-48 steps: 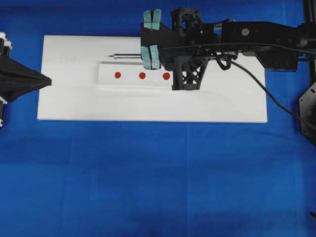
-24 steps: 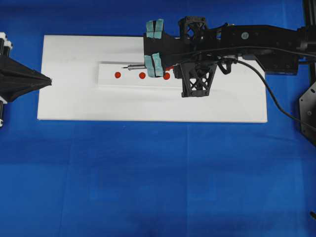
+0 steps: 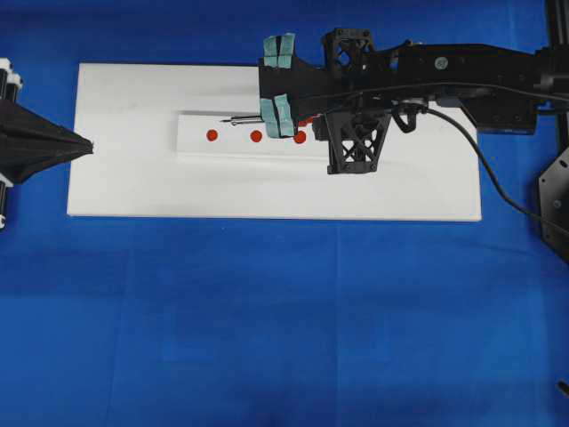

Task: Touch the tip of the soldering iron to the mark.

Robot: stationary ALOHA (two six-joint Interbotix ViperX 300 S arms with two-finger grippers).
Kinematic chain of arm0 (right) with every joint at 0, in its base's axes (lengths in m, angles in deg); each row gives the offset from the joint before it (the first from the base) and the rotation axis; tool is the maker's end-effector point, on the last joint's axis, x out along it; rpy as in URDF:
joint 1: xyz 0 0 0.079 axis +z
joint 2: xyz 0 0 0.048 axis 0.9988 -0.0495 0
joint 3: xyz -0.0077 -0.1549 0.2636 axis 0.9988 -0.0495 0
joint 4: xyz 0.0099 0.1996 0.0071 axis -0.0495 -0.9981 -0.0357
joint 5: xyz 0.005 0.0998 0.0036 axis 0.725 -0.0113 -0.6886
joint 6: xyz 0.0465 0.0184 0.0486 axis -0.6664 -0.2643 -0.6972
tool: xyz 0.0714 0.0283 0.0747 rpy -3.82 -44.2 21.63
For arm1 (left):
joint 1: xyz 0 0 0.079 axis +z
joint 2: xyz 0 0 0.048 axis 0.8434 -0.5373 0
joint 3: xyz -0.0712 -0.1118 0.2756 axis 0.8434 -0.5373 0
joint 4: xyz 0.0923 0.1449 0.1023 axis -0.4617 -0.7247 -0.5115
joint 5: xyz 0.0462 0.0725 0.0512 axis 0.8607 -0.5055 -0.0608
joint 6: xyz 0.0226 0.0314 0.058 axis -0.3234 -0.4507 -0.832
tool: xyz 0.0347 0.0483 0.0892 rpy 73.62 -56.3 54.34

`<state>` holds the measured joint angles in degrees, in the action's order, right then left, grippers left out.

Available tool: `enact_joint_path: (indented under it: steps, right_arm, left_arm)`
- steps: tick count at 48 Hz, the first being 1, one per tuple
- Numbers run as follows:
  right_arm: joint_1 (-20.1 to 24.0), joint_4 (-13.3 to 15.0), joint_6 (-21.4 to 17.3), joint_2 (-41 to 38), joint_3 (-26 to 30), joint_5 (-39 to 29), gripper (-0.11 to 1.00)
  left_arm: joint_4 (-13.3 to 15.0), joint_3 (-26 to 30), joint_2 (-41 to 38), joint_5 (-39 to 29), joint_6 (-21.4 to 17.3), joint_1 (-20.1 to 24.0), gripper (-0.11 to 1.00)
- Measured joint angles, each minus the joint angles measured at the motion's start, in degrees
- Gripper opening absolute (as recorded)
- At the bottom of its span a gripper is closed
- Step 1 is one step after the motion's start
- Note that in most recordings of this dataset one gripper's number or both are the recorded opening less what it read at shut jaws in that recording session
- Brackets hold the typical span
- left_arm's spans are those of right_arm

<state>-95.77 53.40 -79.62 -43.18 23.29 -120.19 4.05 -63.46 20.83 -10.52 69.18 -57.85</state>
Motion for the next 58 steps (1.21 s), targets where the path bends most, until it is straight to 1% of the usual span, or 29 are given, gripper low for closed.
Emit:
enact_joint_path:
  steps: [21, 37, 58]
  right_arm:
    - [0.00, 0.00, 0.00, -0.09, 0.00, 1.05, 0.06]
    - [0.00, 0.00, 0.00, -4.75, 0.09, 4.39, 0.06]
    - [-0.79, 0.00, 0.00, -8.17, 0.26, 6.77, 0.06]
  left_arm:
    - [0.00, 0.00, 0.00, 0.09, 0.00, 0.09, 0.00]
    - [0.00, 0.00, 0.00, 0.00, 0.00, 0.00, 0.00]
    - [-0.09, 0.00, 0.00, 0.00, 0.00, 0.00, 0.00]
